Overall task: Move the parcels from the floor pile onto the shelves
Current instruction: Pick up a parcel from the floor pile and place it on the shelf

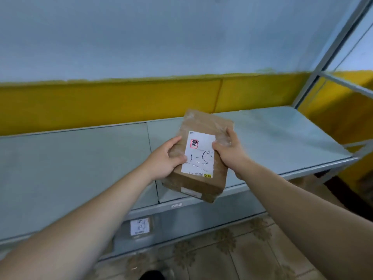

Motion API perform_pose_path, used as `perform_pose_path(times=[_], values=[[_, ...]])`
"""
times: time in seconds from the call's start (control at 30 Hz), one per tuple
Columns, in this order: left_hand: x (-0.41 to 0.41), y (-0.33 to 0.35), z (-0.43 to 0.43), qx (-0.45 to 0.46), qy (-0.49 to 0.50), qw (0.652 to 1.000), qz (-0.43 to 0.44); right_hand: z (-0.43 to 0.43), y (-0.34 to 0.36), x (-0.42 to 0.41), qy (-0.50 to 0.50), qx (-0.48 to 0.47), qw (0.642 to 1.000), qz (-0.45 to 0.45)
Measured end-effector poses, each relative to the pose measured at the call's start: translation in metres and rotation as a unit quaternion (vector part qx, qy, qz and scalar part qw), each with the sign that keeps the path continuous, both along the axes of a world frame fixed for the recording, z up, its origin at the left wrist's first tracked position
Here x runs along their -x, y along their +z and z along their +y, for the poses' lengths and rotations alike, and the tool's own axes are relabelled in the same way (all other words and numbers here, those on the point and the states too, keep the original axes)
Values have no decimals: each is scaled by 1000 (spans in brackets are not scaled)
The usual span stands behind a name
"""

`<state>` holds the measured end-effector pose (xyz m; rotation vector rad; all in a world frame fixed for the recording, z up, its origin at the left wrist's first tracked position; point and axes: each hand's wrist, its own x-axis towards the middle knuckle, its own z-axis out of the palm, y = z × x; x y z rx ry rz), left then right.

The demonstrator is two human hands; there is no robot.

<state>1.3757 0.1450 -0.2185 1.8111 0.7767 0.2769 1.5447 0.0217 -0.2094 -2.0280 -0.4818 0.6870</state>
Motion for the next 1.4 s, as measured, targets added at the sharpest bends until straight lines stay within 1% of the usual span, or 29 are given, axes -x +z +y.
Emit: perform_pose_path(times=[0.13, 0.3, 0.43, 0.57, 0.7, 0.87, 0.97, 1.13, 1.27, 1.4], values=[[22, -3, -20, 7, 75, 997, 0, 10, -4, 5, 74, 3, 997, -5], [29, 1, -66, 8, 151, 988, -11, -8, -2, 2, 141, 5, 990, -23], [20, 8, -104, -16, 170, 985, -13, -33, 10, -10, 168, 10, 984, -50], [5, 20, -123, -38, 175, 983, -35, -51, 23, -25, 161, -10, 985, -64], [-5, 28, -125, -63, 157, 985, -37, -55, 27, -39, 147, -35, 986, -67], [-10, 23, -110, -53, 154, 986, -37, -45, 21, -41, 142, -33, 988, -51], [-8, 15, -91, -40, 144, 989, -21, -29, 9, -36, 134, -33, 990, -37], [-2, -6, -43, 6, 139, 990, 4, 8, -19, -26, 131, -10, 991, -21], [-2, -20, 5, 36, 126, 991, 17, 41, -34, -20, 120, 7, 992, -27], [-12, -18, 48, 26, 83, 996, 34, 63, -38, -24, 88, 28, 995, -23]])
